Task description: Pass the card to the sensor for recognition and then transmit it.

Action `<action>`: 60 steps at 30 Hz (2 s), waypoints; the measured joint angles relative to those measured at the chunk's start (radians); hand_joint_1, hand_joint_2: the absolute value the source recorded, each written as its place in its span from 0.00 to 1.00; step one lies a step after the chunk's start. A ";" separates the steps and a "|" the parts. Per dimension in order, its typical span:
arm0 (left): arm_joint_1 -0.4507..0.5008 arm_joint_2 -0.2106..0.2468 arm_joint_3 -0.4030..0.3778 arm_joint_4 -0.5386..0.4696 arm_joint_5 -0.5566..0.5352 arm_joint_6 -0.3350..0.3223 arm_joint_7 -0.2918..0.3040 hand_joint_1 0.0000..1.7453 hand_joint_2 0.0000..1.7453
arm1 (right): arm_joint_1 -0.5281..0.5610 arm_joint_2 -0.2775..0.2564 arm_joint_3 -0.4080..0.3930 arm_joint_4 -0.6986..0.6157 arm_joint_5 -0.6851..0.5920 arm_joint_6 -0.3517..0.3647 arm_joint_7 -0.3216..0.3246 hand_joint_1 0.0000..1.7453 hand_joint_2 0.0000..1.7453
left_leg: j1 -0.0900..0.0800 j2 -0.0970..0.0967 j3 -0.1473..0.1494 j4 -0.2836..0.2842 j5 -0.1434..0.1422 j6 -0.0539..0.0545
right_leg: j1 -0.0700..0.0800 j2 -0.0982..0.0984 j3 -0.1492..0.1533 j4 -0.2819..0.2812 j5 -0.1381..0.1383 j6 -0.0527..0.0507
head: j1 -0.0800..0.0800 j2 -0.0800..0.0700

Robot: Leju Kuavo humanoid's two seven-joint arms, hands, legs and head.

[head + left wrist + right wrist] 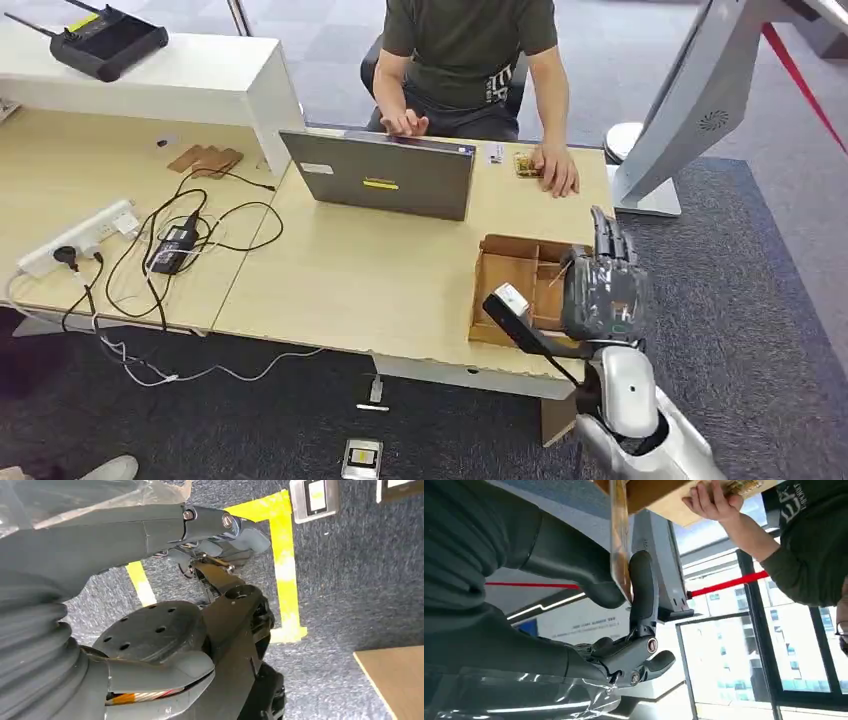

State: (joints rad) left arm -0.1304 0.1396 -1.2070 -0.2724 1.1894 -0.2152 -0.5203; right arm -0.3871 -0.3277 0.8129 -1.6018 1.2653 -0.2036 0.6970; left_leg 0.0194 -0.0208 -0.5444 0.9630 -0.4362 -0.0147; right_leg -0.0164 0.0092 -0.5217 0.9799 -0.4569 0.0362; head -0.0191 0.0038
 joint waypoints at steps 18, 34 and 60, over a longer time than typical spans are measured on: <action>-0.057 -0.020 -0.016 -0.004 -0.059 -0.036 0.064 0.00 1.00 | -0.229 0.079 0.092 0.075 -0.057 0.211 0.000 1.00 1.00 | 0.000 -0.001 -0.001 0.000 0.000 0.000 | 0.000 0.000 0.000 0.000 0.000 0.000 | 0.000 0.000; -0.064 -0.026 -0.016 -0.004 -0.058 -0.036 0.067 0.00 1.00 | -0.250 0.104 0.138 0.150 -0.013 0.220 0.000 0.44 1.00 | 0.000 -0.001 -0.001 0.000 0.000 0.000 | 0.000 0.000 0.000 0.000 0.000 0.000 | 0.000 0.000; 0.022 -0.007 0.002 0.000 0.011 0.001 0.010 0.00 1.00 | 0.246 0.140 -0.583 0.163 -1.158 -0.468 -0.834 0.00 1.00 | 0.000 -0.008 0.002 0.001 -0.004 0.001 | 0.000 -0.006 0.004 -0.003 -0.005 0.002 | 0.000 0.000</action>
State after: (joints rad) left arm -0.1086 0.1327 -1.2051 -0.2720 1.2005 -0.2141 -0.5108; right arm -0.1412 -0.1873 0.2295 -1.4387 0.1069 -0.6714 -0.1371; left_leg 0.0198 -0.0285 -0.5424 0.9635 -0.4403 -0.0137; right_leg -0.0163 0.0028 -0.5177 0.9769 -0.4621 0.0381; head -0.0195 0.0038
